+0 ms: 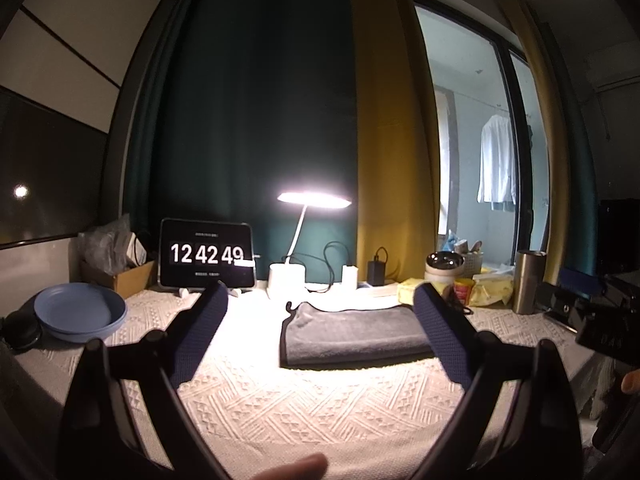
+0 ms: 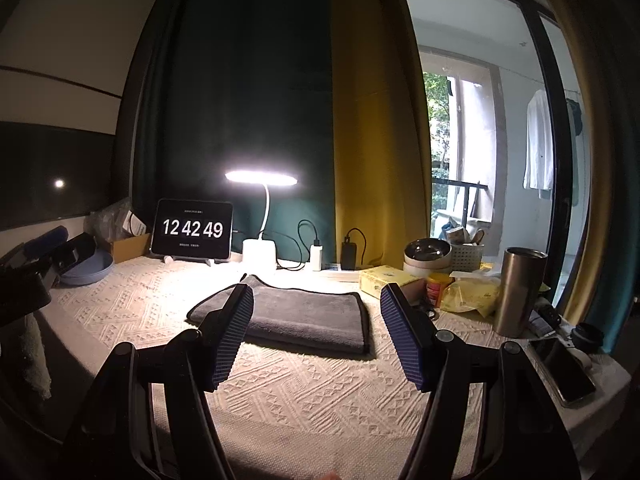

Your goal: Fold towel

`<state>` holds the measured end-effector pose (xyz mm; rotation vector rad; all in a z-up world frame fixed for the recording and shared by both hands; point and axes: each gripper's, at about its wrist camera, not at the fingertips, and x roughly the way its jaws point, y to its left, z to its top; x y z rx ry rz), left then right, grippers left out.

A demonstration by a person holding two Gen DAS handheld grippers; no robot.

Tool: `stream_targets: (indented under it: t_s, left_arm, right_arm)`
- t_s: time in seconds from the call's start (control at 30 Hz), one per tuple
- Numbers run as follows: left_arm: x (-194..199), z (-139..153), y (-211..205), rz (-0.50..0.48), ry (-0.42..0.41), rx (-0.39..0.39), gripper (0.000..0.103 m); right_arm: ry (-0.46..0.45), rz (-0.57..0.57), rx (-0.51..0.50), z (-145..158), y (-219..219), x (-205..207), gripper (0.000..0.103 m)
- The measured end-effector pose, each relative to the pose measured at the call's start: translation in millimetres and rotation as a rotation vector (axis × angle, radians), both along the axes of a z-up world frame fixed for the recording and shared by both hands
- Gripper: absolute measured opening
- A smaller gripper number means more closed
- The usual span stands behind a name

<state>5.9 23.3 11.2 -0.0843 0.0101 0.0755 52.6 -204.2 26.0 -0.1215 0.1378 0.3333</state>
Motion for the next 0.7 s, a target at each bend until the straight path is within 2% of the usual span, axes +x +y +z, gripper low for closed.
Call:
stream_targets:
  t_s: [0.7]
  left_arm:
    - [2.7,-0.2,-3.5,0.005,-0.002,0.007,0.095]
  right_arm:
    - [0.009,-0.006,0.001,-2.4,0.7,6.3,0.070]
